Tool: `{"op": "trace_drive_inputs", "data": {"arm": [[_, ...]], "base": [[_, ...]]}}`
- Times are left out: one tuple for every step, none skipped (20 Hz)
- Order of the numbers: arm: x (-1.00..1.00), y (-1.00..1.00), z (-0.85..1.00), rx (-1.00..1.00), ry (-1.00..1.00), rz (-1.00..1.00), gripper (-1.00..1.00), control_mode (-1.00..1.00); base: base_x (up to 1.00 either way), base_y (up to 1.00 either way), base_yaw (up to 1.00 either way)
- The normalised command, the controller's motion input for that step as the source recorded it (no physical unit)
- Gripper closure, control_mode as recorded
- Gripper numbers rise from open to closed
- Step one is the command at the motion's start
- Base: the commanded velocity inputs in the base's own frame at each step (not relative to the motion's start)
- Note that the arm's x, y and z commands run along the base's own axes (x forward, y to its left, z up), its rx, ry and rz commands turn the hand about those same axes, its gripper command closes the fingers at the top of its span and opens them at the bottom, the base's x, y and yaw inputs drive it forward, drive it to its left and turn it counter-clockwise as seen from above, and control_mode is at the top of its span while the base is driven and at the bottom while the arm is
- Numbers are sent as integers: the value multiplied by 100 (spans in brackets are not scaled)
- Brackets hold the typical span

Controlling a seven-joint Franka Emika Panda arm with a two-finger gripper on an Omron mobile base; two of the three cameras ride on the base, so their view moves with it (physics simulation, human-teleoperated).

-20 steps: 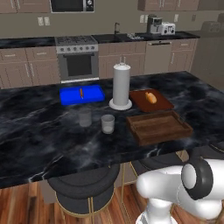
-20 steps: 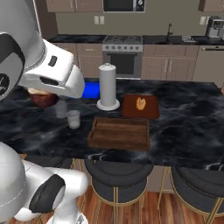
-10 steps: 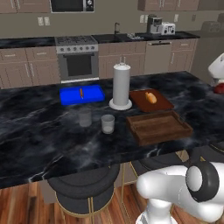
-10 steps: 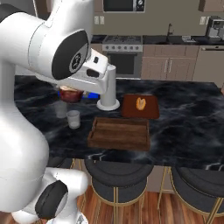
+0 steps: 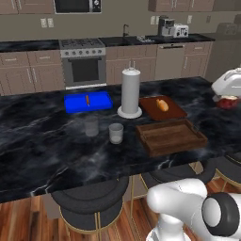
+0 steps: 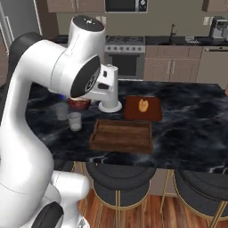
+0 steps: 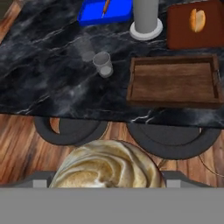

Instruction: Take the cake and cupcake from the fridge and place them on the empty tray on the dining counter.

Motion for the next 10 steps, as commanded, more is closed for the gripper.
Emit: {"op": "trace_drive_inputs", "data": {"arm": [[9,0,-22,0,-15,7,100,-100],[6,0,-23,0,-17,7,100,-100],[5,0,-21,0,-18,7,100,-100],[1,0,-19,0,-21,7,100,-100],[1,0,-19,0,-21,7,100,-100],[3,0,-21,0,-19,7,100,-100],[3,0,-21,0,-18,7,100,-100],[4,0,-24,0,-17,6,100,-100],[5,0,-24,0,-16,6,100,-100],[5,0,-25,0,-16,6,100,-100]], "base": [[0,0,0],[0,0,0],[0,0,0],[0,0,0],[0,0,0],[0,0,0],[0,0,0],[0,0,0],[0,0,0],[0,0,0]]}}
